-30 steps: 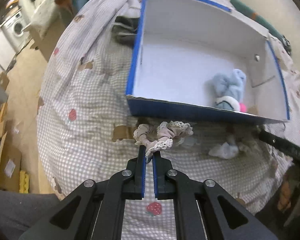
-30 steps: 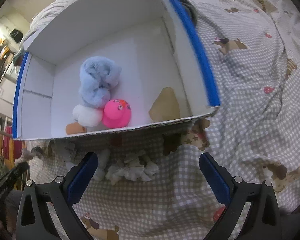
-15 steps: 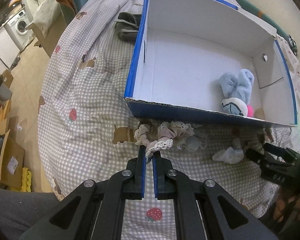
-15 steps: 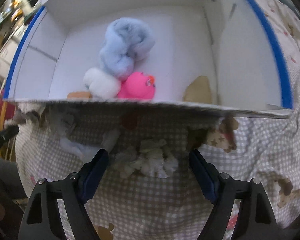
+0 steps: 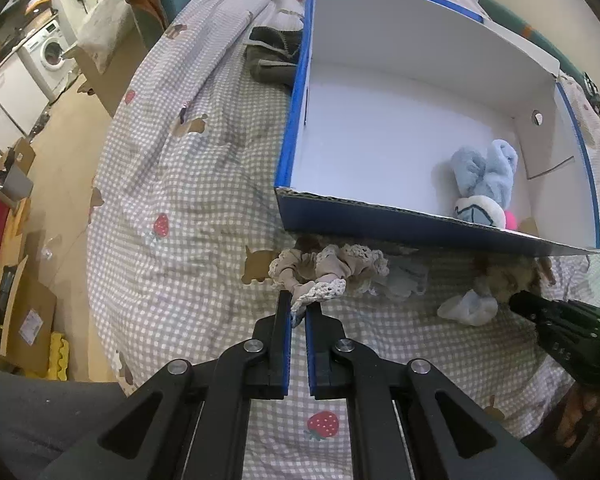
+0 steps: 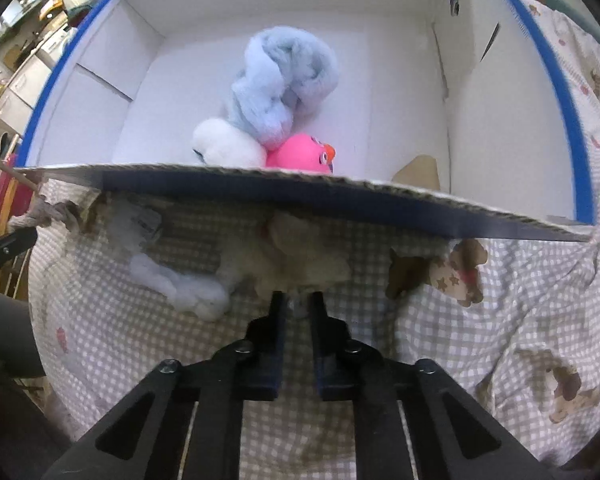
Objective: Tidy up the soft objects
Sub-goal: 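Lift the scrunchies with the left gripper while the right grasps a crumpled white tissue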
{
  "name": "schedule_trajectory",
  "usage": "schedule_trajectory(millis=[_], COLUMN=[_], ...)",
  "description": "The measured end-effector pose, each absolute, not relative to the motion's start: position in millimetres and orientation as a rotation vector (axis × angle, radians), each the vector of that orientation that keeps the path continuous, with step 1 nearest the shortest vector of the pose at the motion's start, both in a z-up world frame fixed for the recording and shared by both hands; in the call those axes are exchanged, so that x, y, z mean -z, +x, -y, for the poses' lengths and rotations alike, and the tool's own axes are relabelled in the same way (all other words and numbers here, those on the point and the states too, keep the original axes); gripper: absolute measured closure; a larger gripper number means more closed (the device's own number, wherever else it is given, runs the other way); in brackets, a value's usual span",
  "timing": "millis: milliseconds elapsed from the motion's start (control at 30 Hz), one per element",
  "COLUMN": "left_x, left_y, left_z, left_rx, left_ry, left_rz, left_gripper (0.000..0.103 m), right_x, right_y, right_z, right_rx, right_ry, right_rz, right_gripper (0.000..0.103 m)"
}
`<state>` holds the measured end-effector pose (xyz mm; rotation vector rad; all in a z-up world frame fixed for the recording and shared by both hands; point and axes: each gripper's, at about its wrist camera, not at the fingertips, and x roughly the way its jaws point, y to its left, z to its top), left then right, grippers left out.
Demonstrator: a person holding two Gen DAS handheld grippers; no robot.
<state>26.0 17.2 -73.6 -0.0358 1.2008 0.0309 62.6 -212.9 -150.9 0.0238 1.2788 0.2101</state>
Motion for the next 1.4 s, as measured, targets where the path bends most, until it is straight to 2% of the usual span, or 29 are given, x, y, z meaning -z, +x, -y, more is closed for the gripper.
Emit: schedule_trajectory(millis=[233, 833, 900, 967, 1067, 1167, 1200, 1233, 1400], left_x=[67, 29, 28, 32, 38, 38, 38, 38, 42], left_y=[22, -4, -4, -1, 2, 3, 3, 4, 7], left_z=[-24, -43, -41, -39, -35, -31, -30, -29, -31], left_rx=[-0.06, -0.136, -0.135, -0.137, -0.131, -0.119, -0.115, -0.112, -0.11], left_ry=[-0.046, -0.127, -0.113, -0.109, -0.11, -0.108, -0.105, -0.103, -0.111], left_rz=[-1.176, -1.027, -1.02, -1.033, -1.057, -1.055, -1.052, -1.051, -1.069], left_gripper=[0.097, 0.097, 0.097, 0.097, 0.097, 0.097, 0.097, 0.097, 0.097], right_x=[123, 61, 61, 80, 110, 124, 126, 127, 151], right_y=[51, 9, 12, 26, 42, 53, 57, 59, 77], right_z=[220, 234, 240, 254, 269, 269, 267, 265, 252], right_rx=[-0.213, -0.332, -0.303, -0.271, -0.152, -0.128, -0.127, -0.128, -0.118], right_ry=[0.111, 0.286, 0.288, 0.373, 0.42, 0.418, 0.414, 0.414, 0.384], right_rz=[-1.163, -0.972, -0.979, -1.065, -1.178, -1.21, -1.212, -1.208, -1.257], right_gripper=[0.1, 0.101, 0.101, 0.099, 0.086, 0.059, 0.042, 0.039, 0.039])
